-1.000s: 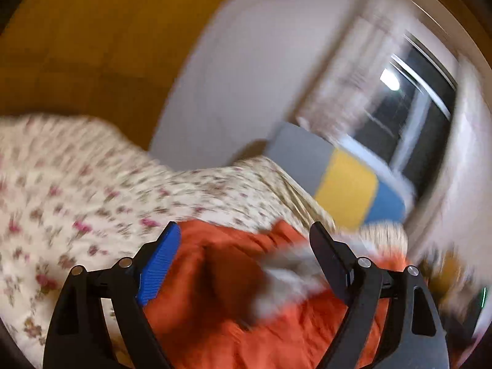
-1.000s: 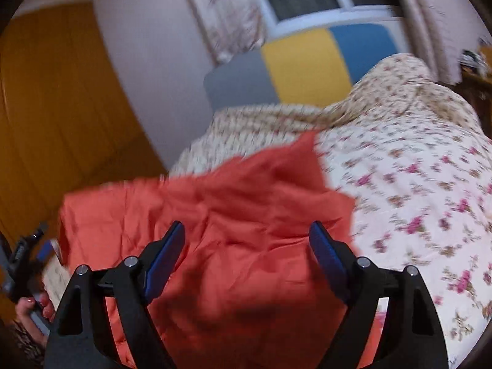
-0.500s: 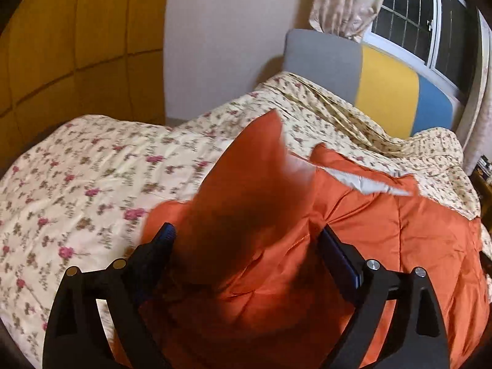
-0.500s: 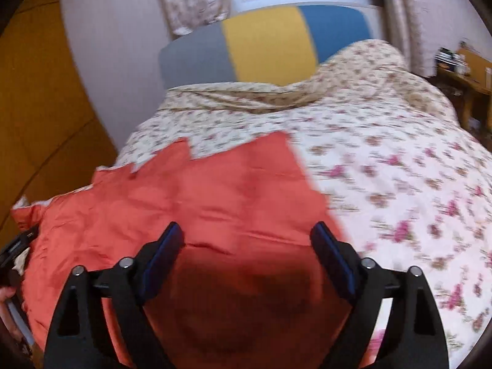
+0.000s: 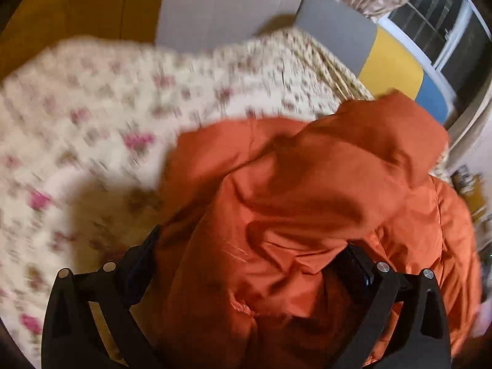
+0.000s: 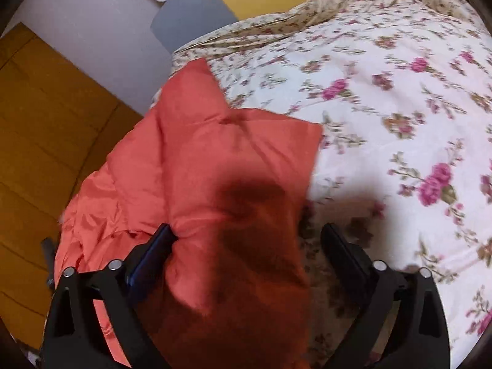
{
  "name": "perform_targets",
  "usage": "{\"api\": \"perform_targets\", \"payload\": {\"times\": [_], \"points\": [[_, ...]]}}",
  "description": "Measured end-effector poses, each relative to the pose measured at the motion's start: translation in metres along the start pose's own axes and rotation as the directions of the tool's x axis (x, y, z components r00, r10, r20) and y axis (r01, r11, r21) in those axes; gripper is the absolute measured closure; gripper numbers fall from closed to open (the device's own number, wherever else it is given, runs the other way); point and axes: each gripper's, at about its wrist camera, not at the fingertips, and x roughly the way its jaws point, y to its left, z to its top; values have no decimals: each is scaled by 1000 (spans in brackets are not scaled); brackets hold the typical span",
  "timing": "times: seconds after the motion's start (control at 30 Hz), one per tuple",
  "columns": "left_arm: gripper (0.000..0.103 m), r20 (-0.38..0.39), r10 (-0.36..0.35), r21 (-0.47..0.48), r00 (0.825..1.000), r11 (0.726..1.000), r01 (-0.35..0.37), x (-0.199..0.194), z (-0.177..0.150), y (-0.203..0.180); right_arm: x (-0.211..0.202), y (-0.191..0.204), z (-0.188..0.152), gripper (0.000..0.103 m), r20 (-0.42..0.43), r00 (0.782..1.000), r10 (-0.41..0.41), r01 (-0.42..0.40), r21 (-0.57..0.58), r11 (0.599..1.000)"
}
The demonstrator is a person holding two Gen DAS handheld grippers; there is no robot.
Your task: Fold large clothes
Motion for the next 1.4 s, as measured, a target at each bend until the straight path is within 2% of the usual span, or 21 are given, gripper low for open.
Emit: {"api": "perform_targets", "payload": {"times": [0.03, 0.13, 0.2, 0.27, 0.37, 0.43, 0.63, 0.83, 0.93, 1.0, 1.03, 1.1, 1.13, 1.23, 1.3, 1.4], "points": [[3, -8, -15, -1, 1000, 1000, 15, 3, 1, 2, 4, 0, -1, 33, -13, 998, 61, -61, 20, 998], [5, -4, -10, 65, 1000, 998, 11, 3, -6, -8, 4, 1, -10, 40, 17, 997, 81, -82, 40, 996], [12, 8, -16, 103, 1000, 995, 15, 0, -13, -13, -1, 1, -18, 46, 39, 994, 99, -101, 51, 994], [23, 17, -34, 119, 999, 992, 32, -5, -19, -15, -8, 4, -28, 56, 52, 992, 118, -121, 56, 991], [34, 12, -65, 138, 998, 988, 63, -17, -31, -18, -21, 5, -43, 59, 58, 991, 124, -128, 52, 990], [37, 11, -82, 152, 997, 985, 80, -23, -39, -20, -33, 5, -56, 59, 61, 990, 130, -134, 58, 989], [38, 1, -118, 180, 993, 977, 116, -46, -82, -28, -77, -8, -95, 59, 65, 989, 134, -140, 81, 987], [38, -4, -159, 176, 987, 972, 157, -71, -130, -35, -125, -22, -141, 58, 92, 989, 113, -122, 100, 988], [35, 22, -156, 180, 987, 972, 150, -80, -145, -38, -138, -21, -150, 50, 112, 992, 62, -72, 83, 994], [29, 43, -133, 180, 990, 976, 124, -88, -149, -38, -146, -15, -150, 37, 126, 992, 10, -20, 73, 997], [26, 55, -130, 173, 990, 978, 119, -93, -149, -37, -153, -11, -150, 26, 141, 990, -26, 17, 63, 998], [20, 97, -123, 142, 988, 984, 109, -108, -149, -31, -167, -3, -148, 25, 180, 982, -55, 52, 26, 998], [17, 143, -117, 126, 983, 987, 99, -120, -148, -28, -174, 2, -144, 24, 205, 976, -77, 79, -2, 997], [11, 229, -102, 140, 968, 988, 71, -141, -139, -26, -181, 14, -129, 19, 225, 969, -100, 119, -73, 990], [9, 240, -95, 173, 966, 983, 54, -143, -126, -33, -173, 23, -114, 19, 220, 968, -118, 145, -111, 983], [9, 206, -95, 230, 974, 972, 46, -126, -100, -53, -147, 33, -94, 19, 178, 972, -156, 181, -137, 974]]}}
